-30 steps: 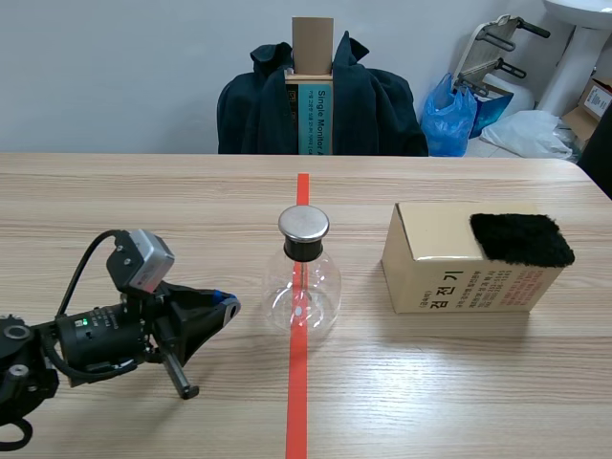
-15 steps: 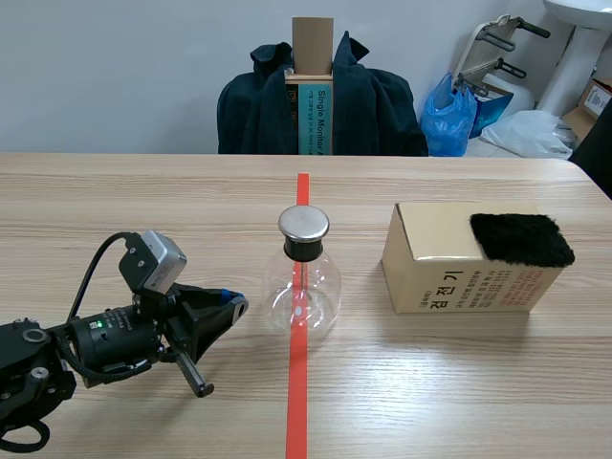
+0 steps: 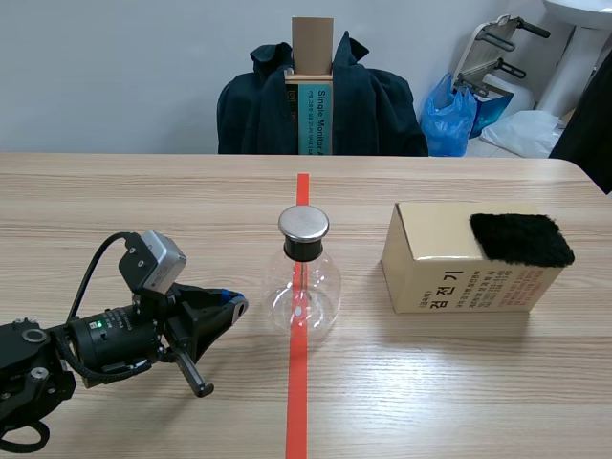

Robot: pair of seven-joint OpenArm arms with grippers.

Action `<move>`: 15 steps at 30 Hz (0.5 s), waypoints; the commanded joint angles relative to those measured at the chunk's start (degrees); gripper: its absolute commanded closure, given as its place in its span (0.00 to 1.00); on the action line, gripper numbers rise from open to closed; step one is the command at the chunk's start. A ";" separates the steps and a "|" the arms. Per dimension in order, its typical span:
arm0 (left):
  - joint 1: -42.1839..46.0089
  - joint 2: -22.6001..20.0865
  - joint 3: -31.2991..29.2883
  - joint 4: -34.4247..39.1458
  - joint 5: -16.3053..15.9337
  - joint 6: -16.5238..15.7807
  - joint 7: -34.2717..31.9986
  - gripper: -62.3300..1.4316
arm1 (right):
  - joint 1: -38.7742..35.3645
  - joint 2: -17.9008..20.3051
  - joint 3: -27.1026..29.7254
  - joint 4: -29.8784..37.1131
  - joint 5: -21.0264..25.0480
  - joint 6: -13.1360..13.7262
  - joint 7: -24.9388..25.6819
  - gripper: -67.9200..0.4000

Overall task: Do the electroscope experiment.
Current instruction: 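Bring the plate to the electroscope and point at the metal foil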

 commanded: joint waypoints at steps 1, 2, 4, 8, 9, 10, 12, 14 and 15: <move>-0.31 0.15 -0.48 1.22 -0.74 0.07 -1.18 0.93 | 3.74 2.14 -2.84 -1.01 1.07 -0.61 0.22 0.98; -0.31 0.15 -0.48 1.22 -0.74 0.07 -1.18 0.93 | 5.25 2.84 -5.40 -1.84 1.46 -0.59 0.20 0.98; -0.31 0.15 -0.48 1.22 -0.74 0.07 -1.16 0.93 | 7.85 3.65 -10.51 -3.76 1.44 -0.39 0.20 0.98; -0.31 0.15 -0.48 1.22 -0.76 0.04 -1.18 0.93 | 11.65 3.80 -20.24 -8.39 0.70 -0.39 0.24 0.98; -0.31 0.15 -0.48 1.22 -0.76 0.04 -1.18 0.93 | 12.33 3.80 -22.29 -9.75 0.31 -0.39 0.24 0.98; -0.31 0.15 -0.48 1.22 -0.76 0.04 -1.18 0.93 | 12.92 3.80 -24.39 -11.23 -0.11 -0.37 0.24 0.98; -0.31 0.15 -0.48 1.22 -0.76 0.04 -1.16 0.93 | 13.99 3.80 -28.39 -14.32 -0.98 -0.33 0.31 0.98; -0.31 0.15 -0.48 1.22 -0.76 0.04 -1.18 0.93 | 14.75 3.80 -32.15 -17.62 -1.22 -0.15 0.87 0.98; -0.31 0.15 -0.48 1.22 -0.76 0.04 -1.16 0.93 | 14.95 3.80 -33.79 -19.30 -1.46 -0.15 1.29 0.98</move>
